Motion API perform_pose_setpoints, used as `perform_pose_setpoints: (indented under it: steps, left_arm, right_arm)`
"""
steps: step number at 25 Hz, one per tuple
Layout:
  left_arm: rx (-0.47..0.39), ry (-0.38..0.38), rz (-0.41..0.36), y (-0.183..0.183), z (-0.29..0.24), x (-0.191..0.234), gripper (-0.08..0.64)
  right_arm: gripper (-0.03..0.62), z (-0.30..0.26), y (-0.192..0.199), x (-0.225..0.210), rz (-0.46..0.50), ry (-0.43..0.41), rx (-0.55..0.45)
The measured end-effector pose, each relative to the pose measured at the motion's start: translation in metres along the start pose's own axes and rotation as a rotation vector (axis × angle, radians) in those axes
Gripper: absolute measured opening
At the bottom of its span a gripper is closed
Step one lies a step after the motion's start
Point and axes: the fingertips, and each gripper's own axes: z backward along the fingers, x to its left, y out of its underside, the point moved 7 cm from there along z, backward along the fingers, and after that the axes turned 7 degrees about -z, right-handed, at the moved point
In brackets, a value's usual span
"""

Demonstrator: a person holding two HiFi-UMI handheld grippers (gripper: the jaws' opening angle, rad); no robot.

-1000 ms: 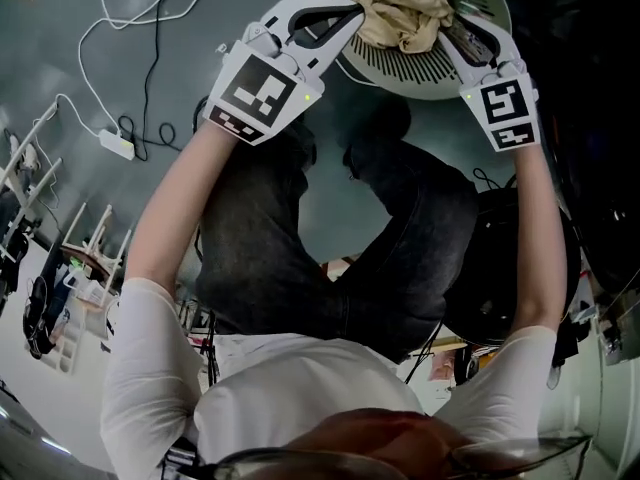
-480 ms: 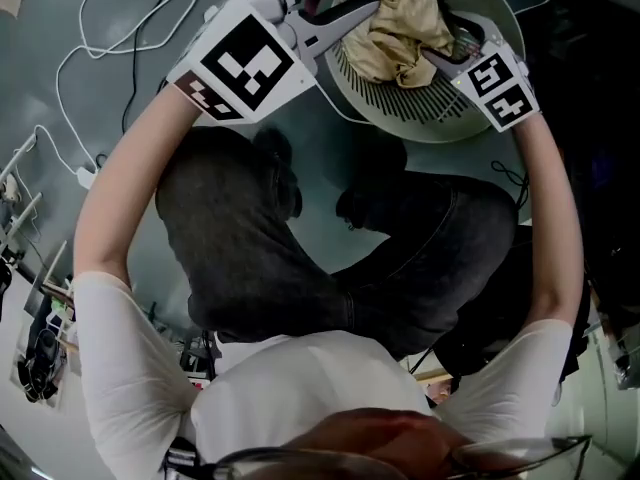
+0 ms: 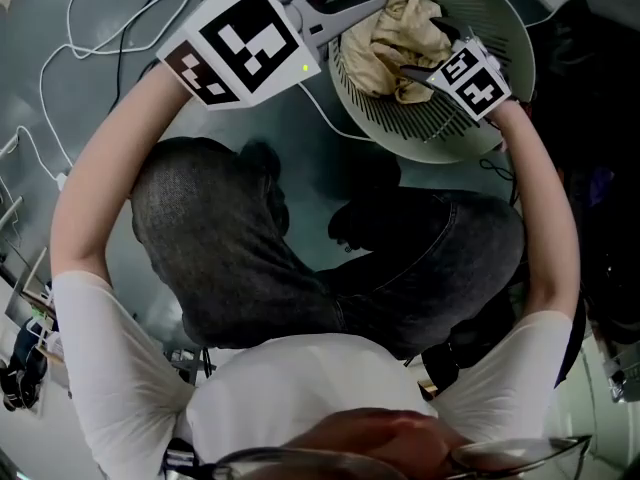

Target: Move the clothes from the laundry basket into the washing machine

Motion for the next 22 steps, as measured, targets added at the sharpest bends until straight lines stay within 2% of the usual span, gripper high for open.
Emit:
perform_pose_setpoints:
  steps: [4,13,18,22]
  left_arm:
    - [0.017,-0.035,-0.022,0.003,-0.006,-0.008,0.006]
    - [-0.013,-0.091,0.092,0.018,0.007,-0.010,0.006]
    - [-0.011,-0.107,0.123,0.023,0.009,-0.010,0.006]
    - [-0.017,-0.093,0.147,0.025,0.006,-0.013,0.006]
  right_arm:
    - [0.502,-0.018,0.019,0.000,-0.018,0.005,0.026]
    - [0.567,-0.073,0.024,-0.001,-0.056,0.048,0.050]
    - [0.598,-0.101,0.027,-0.005,0.000,0.127,0.068]
    - [0.607,-0.117,0.042,-0.021,-0.025,0.204,0.127]
